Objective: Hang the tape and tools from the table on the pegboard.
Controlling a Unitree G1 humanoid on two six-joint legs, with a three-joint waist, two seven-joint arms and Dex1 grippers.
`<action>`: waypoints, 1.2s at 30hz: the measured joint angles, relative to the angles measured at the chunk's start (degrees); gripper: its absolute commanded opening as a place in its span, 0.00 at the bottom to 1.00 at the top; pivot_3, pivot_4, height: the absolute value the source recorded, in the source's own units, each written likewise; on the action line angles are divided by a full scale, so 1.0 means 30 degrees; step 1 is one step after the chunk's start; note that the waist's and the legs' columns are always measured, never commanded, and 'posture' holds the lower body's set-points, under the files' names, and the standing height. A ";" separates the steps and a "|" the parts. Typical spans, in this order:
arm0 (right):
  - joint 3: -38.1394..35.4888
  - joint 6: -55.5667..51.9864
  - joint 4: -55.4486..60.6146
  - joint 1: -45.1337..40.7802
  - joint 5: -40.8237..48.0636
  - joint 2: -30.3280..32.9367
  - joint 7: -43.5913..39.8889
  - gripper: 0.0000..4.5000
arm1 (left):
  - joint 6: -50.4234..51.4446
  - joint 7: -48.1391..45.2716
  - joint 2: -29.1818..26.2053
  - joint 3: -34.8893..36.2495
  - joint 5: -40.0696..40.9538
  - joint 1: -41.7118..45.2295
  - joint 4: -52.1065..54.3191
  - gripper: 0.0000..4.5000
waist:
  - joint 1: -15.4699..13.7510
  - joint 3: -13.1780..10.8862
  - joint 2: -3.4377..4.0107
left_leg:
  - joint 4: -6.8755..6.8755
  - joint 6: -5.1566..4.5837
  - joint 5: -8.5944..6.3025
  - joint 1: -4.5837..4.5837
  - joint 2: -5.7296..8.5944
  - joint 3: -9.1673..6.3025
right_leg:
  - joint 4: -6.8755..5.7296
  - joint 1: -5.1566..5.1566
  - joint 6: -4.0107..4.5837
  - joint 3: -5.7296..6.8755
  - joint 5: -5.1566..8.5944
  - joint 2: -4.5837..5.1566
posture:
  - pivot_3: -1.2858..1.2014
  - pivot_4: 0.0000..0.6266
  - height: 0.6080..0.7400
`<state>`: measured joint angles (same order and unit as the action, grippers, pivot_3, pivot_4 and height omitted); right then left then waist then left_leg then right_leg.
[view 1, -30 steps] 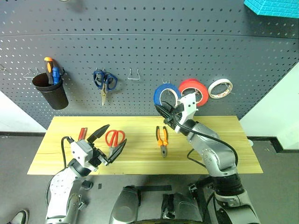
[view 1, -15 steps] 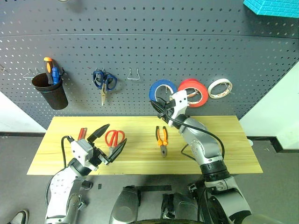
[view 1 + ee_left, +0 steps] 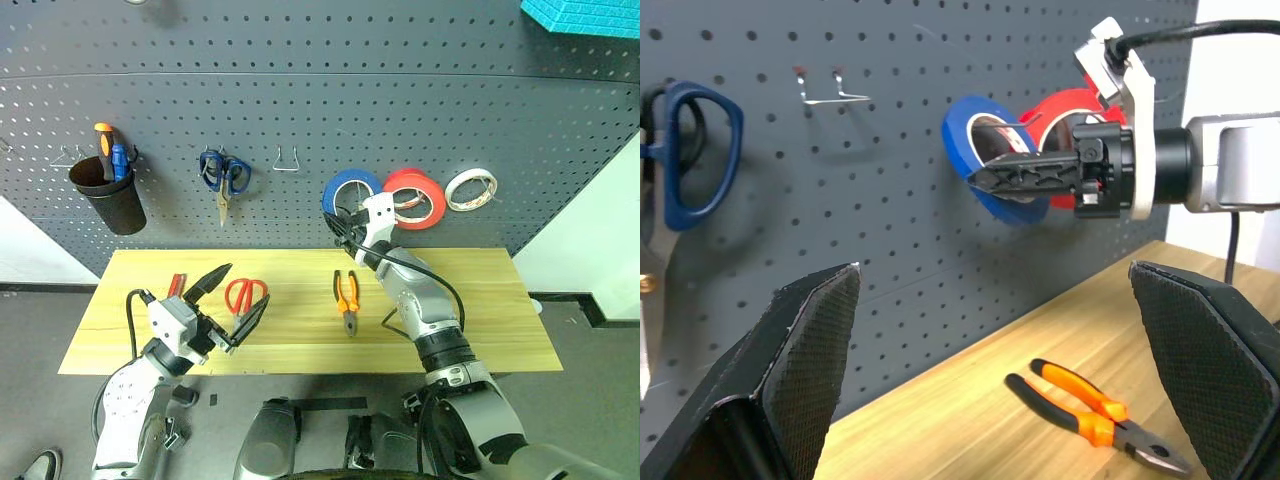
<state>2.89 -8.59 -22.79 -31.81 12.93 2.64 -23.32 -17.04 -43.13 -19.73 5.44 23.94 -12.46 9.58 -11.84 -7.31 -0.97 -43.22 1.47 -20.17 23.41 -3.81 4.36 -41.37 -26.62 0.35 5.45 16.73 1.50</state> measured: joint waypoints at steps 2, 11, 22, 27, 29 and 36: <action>-0.0035 -0.0037 -0.0070 0.0013 -0.0109 0.0067 -0.0092 0.36 | 0.0105 0.0114 -0.0013 -0.0002 -0.0024 0.0007 0.0104 1.00 | 0.0004 0.0000 0.0000 | 0.0000 0.0000 0.0000 0.0000 0.0000 -0.0003 | 0.0002 0.0001 -0.0001 -0.0002 0.0000 0.0006 | 0.68 0.17 0.51; -0.0069 -0.0341 -0.0719 0.0594 -0.0492 0.0325 -0.0109 0.99 | 0.0439 0.0384 -0.0029 -0.0028 -0.0174 0.0293 0.0309 1.00 | 0.0043 -0.0023 0.0036 | 0.0005 0.0000 0.0000 0.0044 0.0001 -0.0003 | 0.0002 -0.0048 0.0001 -0.0008 0.0000 0.0002 | 0.67 0.18 0.51; 0.0648 -0.3010 0.4289 0.3660 -0.0022 0.1295 -0.1618 0.99 | 0.0841 -0.0017 -0.0509 -0.0028 -0.0177 -0.0687 0.1097 1.00 | 0.0021 -0.0050 0.0075 | 0.0018 -0.0004 -0.0004 0.0062 -0.0011 -0.0030 | 0.0038 -0.0049 -0.0007 -0.0009 0.0005 0.0028 | 0.67 0.20 0.51; 0.0864 -0.5972 0.9800 0.5770 0.1442 0.2538 -0.2477 0.99 | 0.0841 -0.0156 -0.0593 0.0095 -0.0007 -0.1301 0.1270 1.00 | 0.0018 -0.0086 0.0117 | 0.0021 -0.0003 -0.0004 0.0049 -0.0018 -0.0037 | 0.0044 -0.0044 -0.0079 -0.0008 0.0049 0.0028 | 0.67 0.20 0.51; 0.0851 -0.6866 1.1413 0.6255 0.1830 0.2772 -0.2401 0.99 | 0.0848 -0.0099 -0.0610 0.0173 -0.0003 -0.1503 0.1290 1.00 | 0.0041 -0.0099 0.0137 | 0.0024 -0.0002 -0.0005 0.0036 -0.0024 -0.0035 | 0.0043 -0.0041 -0.0079 -0.0007 0.0052 0.0022 | 0.67 0.20 0.51; 0.1566 -0.9229 1.4470 0.7390 0.1795 0.2243 0.0000 0.99 | 0.2857 0.0915 -0.1420 0.0372 -0.0329 -0.1903 0.1344 1.00 | 0.0065 -0.0129 0.0158 | 0.0048 -0.0001 -0.0005 0.0035 -0.0031 -0.0034 | 0.0063 -0.0045 -0.0083 -0.0004 0.0056 0.0020 | 0.67 0.21 0.51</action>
<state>7.59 -36.27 20.62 -9.64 18.31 9.37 -23.32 -8.47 -40.38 -23.99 6.56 22.96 -18.17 13.61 -11.64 -7.69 -0.49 -43.07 1.47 -20.18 23.51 -3.91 4.26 -41.18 -26.75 0.10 5.44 16.90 1.56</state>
